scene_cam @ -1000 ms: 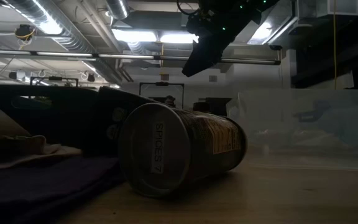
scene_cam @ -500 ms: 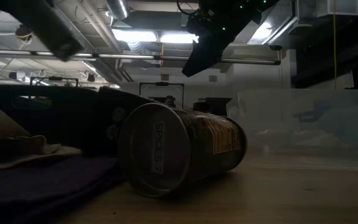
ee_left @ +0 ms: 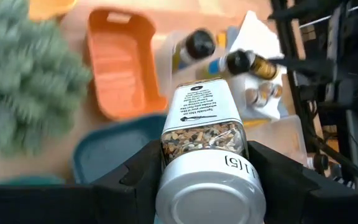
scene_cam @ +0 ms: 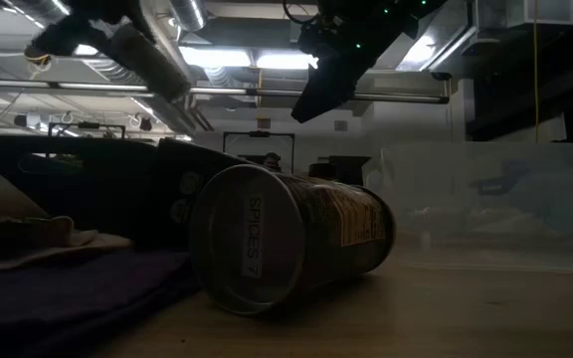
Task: Sort spices by type
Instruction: Put the white seasoning bottle into the top yellow bin, then put the brown seasoning pack into the orange bin
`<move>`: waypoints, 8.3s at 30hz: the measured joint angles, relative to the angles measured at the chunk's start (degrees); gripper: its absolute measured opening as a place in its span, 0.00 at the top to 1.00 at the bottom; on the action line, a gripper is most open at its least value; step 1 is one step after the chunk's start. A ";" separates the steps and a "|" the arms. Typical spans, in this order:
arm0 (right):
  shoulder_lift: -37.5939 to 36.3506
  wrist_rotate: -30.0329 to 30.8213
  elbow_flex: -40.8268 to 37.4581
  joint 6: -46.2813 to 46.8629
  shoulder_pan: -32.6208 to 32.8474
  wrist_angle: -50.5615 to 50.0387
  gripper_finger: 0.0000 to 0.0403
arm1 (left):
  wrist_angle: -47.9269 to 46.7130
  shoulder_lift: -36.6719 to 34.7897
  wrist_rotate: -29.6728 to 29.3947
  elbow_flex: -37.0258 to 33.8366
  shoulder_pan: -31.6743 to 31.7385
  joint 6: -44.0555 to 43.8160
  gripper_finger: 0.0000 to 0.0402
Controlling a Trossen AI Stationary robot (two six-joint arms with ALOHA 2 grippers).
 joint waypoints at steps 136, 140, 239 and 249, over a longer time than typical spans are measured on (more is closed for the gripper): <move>-0.02 0.00 -0.02 0.00 -0.02 -0.13 0.33 | -20.38 46.95 19.71 34.60 49.61 74.51 0.40; -0.02 0.00 0.00 0.00 0.00 -0.12 0.33 | -23.05 43.68 19.75 34.60 43.43 72.65 0.40; -0.02 0.00 -0.01 0.01 -0.01 -6.01 0.33 | 2.54 60.50 9.56 18.26 -40.92 7.03 0.99; -0.02 0.00 0.00 0.02 -0.01 -6.01 0.33 | 2.29 57.75 7.70 21.44 -40.92 8.50 1.00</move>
